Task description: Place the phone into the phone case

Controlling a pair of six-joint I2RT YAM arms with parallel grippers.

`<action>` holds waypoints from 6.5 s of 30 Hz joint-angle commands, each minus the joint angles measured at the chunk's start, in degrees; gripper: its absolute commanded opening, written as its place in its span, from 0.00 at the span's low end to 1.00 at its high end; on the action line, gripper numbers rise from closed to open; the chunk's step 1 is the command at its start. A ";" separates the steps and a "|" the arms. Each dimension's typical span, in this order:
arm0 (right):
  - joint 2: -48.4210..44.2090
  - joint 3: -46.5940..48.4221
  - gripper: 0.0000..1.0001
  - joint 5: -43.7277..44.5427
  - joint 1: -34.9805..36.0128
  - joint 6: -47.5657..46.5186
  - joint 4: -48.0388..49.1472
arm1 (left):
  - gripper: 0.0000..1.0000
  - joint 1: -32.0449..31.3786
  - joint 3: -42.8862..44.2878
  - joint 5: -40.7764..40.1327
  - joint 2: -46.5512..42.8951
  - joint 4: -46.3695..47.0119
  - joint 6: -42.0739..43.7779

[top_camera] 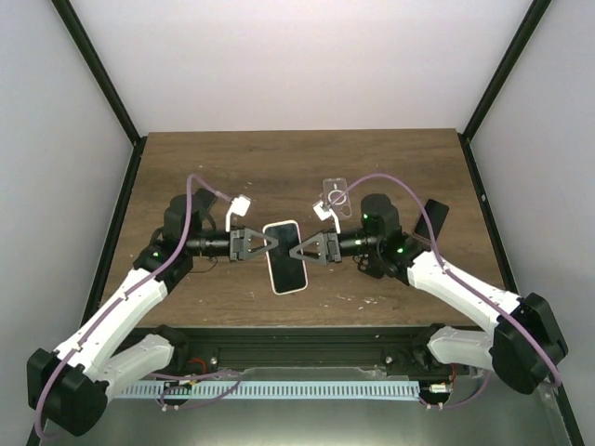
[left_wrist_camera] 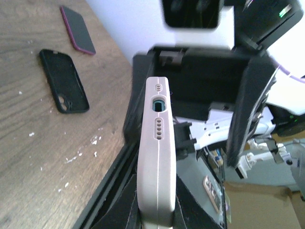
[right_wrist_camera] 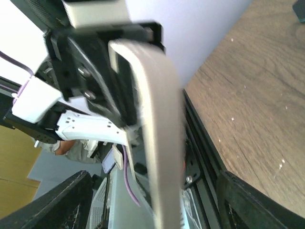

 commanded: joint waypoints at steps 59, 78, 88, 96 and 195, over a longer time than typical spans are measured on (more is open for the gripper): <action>-0.21 -7.24 0.03 19.09 0.36 12.10 15.67 | 0.24 1.08 -6.02 -7.94 -1.30 6.19 -13.03; 20.80 -8.29 0.06 17.68 0.06 7.75 17.79 | 0.99 1.73 1.80 -30.73 -2.29 -17.37 -0.10; 26.99 -5.59 0.30 22.61 -0.57 6.50 8.95 | 0.97 1.74 1.46 -35.13 -1.76 -20.41 0.99; 19.36 -1.32 0.74 32.59 -3.11 1.25 -9.36 | 0.97 1.79 2.28 -35.57 -1.74 -21.56 2.19; 29.93 11.47 0.65 54.78 -35.60 -22.68 -40.46 | 0.98 3.68 3.93 -35.89 -4.16 -27.29 13.96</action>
